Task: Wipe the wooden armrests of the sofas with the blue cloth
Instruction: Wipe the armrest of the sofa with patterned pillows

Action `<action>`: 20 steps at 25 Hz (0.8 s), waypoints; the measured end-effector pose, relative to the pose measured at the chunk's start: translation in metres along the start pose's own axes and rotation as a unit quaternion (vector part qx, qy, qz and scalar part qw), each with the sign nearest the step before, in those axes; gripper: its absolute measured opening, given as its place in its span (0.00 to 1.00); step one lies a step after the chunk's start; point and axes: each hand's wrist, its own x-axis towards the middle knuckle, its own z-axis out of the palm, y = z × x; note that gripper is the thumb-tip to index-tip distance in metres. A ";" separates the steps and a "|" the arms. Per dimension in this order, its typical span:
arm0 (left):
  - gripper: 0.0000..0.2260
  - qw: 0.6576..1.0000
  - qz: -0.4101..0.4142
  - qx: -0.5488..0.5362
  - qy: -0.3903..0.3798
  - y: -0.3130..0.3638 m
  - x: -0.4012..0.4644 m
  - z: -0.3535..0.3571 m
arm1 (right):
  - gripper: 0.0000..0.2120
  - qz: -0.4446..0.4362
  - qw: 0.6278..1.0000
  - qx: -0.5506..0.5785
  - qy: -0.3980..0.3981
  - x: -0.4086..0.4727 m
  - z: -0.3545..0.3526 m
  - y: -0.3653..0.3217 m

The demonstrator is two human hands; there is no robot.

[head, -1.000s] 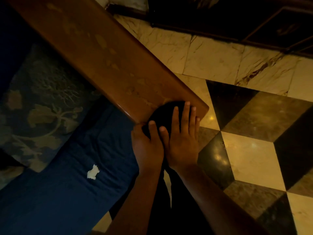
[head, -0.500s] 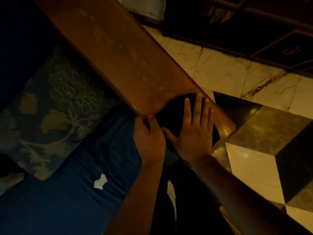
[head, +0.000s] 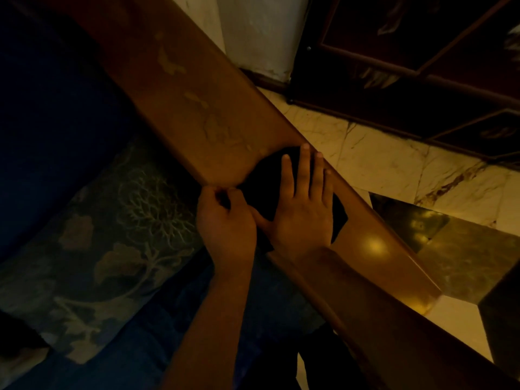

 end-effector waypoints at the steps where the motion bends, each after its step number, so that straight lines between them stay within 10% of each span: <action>1: 0.03 1.000 0.006 0.000 0.008 0.003 0.011 -0.001 | 0.49 0.002 1.000 -0.001 0.002 0.011 0.001 -0.009; 20: 0.09 0.984 0.055 0.040 0.163 0.030 0.175 -0.017 | 0.48 -0.011 0.999 0.021 0.041 0.205 0.025 -0.155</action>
